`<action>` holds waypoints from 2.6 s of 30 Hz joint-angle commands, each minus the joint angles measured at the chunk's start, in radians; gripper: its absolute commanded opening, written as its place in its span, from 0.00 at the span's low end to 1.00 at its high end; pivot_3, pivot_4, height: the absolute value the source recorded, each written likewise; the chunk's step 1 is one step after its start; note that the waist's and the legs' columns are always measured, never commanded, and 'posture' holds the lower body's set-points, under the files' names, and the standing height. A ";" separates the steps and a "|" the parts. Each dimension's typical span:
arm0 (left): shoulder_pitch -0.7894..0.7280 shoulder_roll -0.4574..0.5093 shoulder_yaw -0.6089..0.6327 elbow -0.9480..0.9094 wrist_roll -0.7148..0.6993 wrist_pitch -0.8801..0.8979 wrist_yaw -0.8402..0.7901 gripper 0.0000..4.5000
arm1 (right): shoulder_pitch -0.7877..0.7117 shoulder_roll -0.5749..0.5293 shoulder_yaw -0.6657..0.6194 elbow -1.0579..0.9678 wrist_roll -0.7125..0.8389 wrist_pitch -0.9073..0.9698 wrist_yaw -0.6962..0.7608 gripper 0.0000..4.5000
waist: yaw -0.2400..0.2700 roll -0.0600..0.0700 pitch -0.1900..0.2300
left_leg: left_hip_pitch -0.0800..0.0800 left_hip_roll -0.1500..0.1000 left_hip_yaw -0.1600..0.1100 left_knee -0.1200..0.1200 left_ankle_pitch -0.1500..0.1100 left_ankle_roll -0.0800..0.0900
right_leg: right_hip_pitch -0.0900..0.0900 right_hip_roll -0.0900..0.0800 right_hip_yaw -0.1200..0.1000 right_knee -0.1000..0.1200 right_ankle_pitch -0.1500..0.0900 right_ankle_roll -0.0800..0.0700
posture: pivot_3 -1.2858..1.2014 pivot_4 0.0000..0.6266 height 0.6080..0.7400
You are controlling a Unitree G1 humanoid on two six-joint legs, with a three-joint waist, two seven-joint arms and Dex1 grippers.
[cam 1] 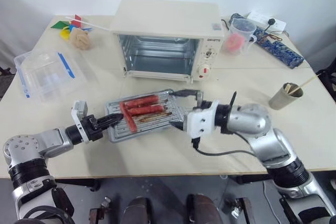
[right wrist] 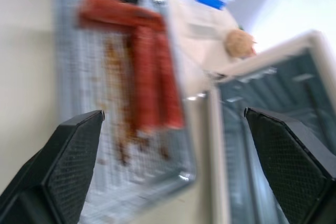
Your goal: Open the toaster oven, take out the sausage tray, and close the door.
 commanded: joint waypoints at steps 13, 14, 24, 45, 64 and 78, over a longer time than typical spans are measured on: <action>0.065 0.002 0.134 -0.029 -0.266 -0.035 0.167 0.00 | 0.036 -0.197 -0.145 0.099 0.262 0.133 0.189 0.99 | 0.002 -0.001 0.000 | 0.000 0.000 0.001 0.000 -0.001 0.001 | 0.000 0.000 0.001 -0.001 0.000 0.000 | 0.52 0.24 1.00; 0.073 0.001 0.136 -0.033 -0.294 -0.050 0.189 0.00 | 0.039 -0.201 -0.144 0.113 0.262 0.124 0.187 0.99 | 0.002 -0.001 0.000 | 0.000 0.000 0.001 0.000 -0.001 0.001 | 0.000 0.000 0.002 -0.001 0.000 0.000 | 0.52 0.24 1.00; 0.314 -0.026 0.122 -0.235 -0.688 -0.352 0.446 0.00 | 0.053 -0.176 -0.117 0.344 0.210 -0.020 0.146 0.65 | 0.001 -0.001 0.000 | 0.002 0.001 -0.004 -0.001 -0.001 0.001 | 0.000 -0.001 0.005 -0.002 0.000 0.000 | 0.52 0.24 1.00; 0.529 -0.140 0.272 -0.408 -0.700 -0.542 0.485 0.00 | -0.036 -0.021 -0.043 0.683 0.102 -0.276 0.047 0.00 | 0.002 -0.001 0.000 | 0.002 0.000 0.000 0.002 -0.001 0.002 | 0.002 0.000 0.006 -0.005 0.000 -0.001 | 0.52 0.24 1.00; 0.550 -0.157 0.319 -0.386 -0.700 -0.598 0.514 0.00 | -0.100 0.076 -0.022 0.766 0.078 -0.299 0.024 0.00 | 0.001 -0.001 0.000 | 0.002 0.000 0.000 0.001 -0.001 0.002 | 0.002 0.000 0.006 -0.007 0.000 -0.001 | 0.52 0.24 1.00; 0.554 -0.159 0.299 -0.372 -0.700 -0.584 0.529 0.00 | -0.226 0.071 -0.063 0.725 0.119 -0.271 0.045 0.00 | 0.000 -0.001 0.000 | 0.001 0.001 0.000 0.000 -0.001 0.002 | 0.002 0.000 0.006 -0.008 0.000 -0.001 | 0.52 0.24 1.00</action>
